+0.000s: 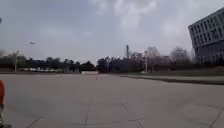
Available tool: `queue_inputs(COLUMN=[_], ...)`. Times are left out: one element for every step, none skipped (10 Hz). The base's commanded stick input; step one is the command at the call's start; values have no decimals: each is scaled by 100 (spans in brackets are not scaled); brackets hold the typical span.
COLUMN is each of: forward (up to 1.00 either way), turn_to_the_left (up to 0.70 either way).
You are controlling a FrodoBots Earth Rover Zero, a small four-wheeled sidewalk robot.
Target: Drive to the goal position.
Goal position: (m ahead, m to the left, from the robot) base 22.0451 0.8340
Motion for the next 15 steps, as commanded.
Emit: queue_inputs(forward=[85,85,85,85,85,85,85,85,85,85,85,85,85,85,85], turn_to_the_left=[34,34,34,23,0,0,0,0,0,0,0,0,0,0,0])
